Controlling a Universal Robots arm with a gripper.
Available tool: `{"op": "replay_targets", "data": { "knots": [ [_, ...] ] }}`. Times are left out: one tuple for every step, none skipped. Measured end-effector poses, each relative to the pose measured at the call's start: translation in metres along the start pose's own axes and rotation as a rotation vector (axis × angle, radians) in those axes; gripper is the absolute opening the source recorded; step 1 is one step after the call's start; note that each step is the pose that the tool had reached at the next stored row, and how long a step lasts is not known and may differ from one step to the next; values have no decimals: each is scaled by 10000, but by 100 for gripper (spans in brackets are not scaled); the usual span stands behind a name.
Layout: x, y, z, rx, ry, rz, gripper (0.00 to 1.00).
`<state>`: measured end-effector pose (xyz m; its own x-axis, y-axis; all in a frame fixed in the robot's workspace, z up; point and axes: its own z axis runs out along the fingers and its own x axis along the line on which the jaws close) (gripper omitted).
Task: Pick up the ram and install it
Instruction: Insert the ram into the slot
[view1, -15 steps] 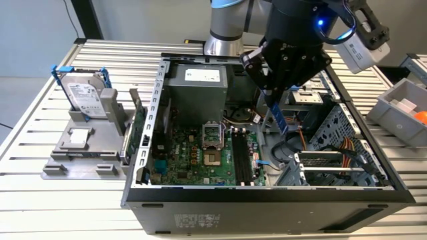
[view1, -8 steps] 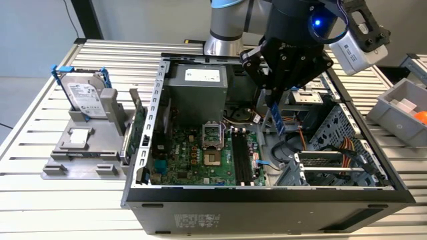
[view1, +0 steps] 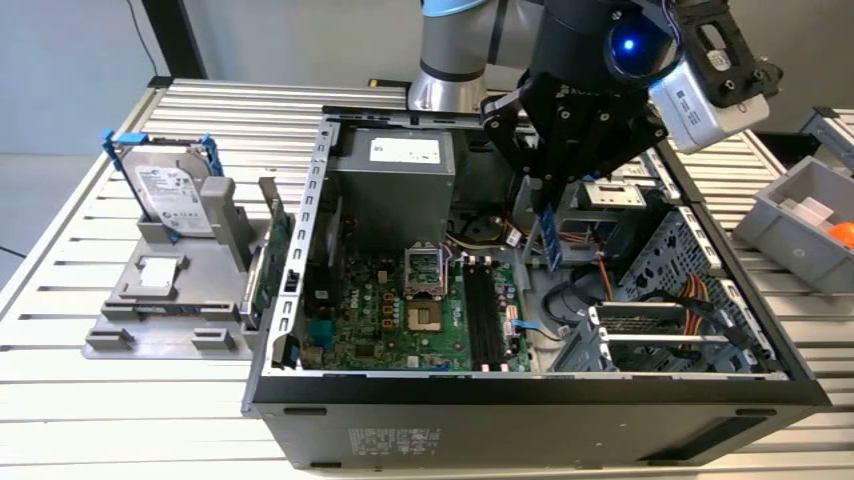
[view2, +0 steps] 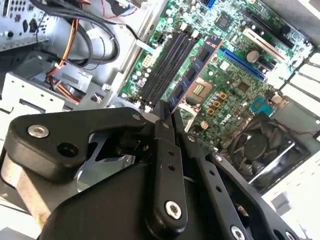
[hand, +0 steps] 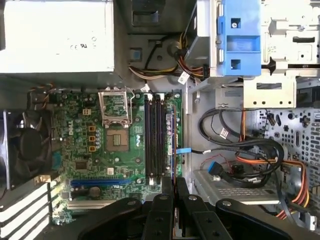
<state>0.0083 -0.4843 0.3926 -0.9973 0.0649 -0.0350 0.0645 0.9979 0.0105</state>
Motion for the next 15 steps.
{"op": "replay_targets", "data": {
  "knots": [
    [0,0,0,4,-1,115,0],
    [0,0,0,8,-2,223,0],
    [0,0,0,11,-3,330,0],
    [0,0,0,15,-4,436,0],
    [0,0,0,18,-6,539,0],
    [0,0,0,21,-6,615,0],
    [0,0,0,22,-6,626,0],
    [0,0,0,23,-6,626,0],
    [0,0,1,22,-7,626,0],
    [0,1,3,22,-6,600,0],
    [-1,0,6,20,-6,529,0],
    [-1,0,9,16,-4,421,0],
    [-2,0,13,10,-3,297,0],
    [-2,0,16,7,-2,177,0],
    [-3,0,19,3,-1,71,0]
  ]
}}
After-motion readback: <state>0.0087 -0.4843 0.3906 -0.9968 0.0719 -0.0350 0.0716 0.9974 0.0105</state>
